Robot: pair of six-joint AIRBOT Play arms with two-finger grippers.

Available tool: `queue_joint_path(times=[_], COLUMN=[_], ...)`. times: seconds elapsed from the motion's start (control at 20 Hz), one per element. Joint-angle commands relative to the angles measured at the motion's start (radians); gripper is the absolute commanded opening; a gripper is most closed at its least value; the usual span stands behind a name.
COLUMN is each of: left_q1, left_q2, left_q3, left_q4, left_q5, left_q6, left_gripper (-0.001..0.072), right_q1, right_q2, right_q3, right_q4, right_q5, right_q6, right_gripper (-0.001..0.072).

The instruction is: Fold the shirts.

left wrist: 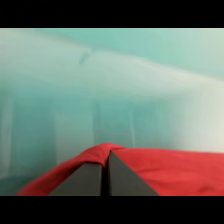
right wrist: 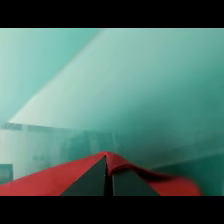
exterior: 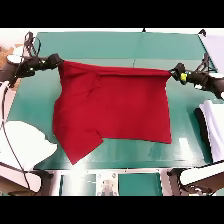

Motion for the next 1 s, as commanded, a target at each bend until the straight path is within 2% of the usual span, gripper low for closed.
queue_joint_path(times=[0.0, 0.35, 0.45, 0.7, 0.8, 0.95], left_q1=[-0.001, 0.000, 0.000, -0.001, -0.001, -0.004], left_q2=[-0.043, -0.043, -0.043, -0.047, -0.069, -0.110], left_q3=[0.084, 0.084, 0.084, 0.072, 0.044, 0.020], left_q4=[-0.002, 0.023, 0.121, 0.441, 0.448, 0.452], left_q5=[0.042, 0.035, -0.033, -0.243, -0.292, -0.328], left_q6=[0.003, 0.005, -0.006, -0.109, -0.108, -0.108], left_gripper=[0.0028, 0.0028, 0.0029, 0.0028, 0.0028, 0.0029], right_q1=[0.001, 0.007, 0.006, 0.007, 0.007, 0.009], right_q2=[-0.074, -0.089, -0.089, -0.087, -0.087, -0.087], right_q3=[0.139, 0.169, 0.166, 0.166, 0.145, 0.086], right_q4=[0.009, -0.024, -0.117, -0.530, -0.600, -0.606], right_q5=[0.003, 0.019, 0.092, 0.290, 0.346, 0.367], right_q6=[0.018, 0.021, 0.042, 0.238, 0.262, 0.266], right_gripper=[0.0014, 0.0015, 0.0014, 0.0012, 0.0012, 0.0012])
